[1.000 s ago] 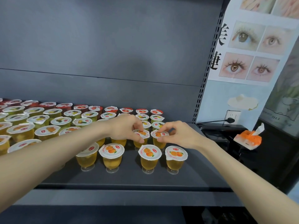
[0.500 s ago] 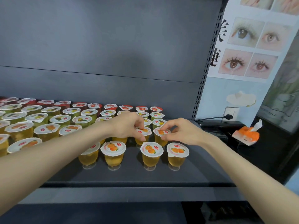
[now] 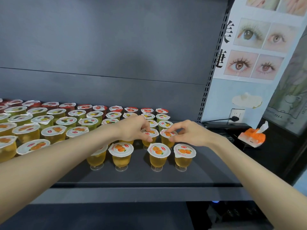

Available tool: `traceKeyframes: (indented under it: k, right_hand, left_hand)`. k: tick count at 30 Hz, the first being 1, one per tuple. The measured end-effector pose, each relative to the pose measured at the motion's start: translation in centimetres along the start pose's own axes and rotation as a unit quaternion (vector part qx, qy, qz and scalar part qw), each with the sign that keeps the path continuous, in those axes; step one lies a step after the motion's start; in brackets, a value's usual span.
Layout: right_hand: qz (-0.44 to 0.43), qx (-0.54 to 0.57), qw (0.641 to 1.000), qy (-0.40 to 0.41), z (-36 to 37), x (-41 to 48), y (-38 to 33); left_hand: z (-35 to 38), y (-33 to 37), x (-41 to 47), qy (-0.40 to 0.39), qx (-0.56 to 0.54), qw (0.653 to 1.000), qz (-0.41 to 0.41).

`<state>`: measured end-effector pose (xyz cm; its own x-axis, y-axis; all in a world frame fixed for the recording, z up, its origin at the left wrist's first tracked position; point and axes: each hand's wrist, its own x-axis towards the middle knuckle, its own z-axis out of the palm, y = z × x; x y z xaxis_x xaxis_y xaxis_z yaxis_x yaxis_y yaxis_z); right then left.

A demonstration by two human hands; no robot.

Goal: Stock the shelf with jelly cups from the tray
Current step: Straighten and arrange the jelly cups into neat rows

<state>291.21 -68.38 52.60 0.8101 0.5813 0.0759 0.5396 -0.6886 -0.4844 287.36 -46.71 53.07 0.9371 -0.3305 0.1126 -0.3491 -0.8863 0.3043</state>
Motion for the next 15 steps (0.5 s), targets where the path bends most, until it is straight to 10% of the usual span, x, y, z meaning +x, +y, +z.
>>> traceKeyframes:
  k: [15]
  right_hand:
    - [-0.008, 0.099, 0.982, 0.162, 1.2, -5.4, -0.7]
  left_hand:
    - [0.0, 3.1, -5.2, 0.115, 0.04, 0.991, 0.047]
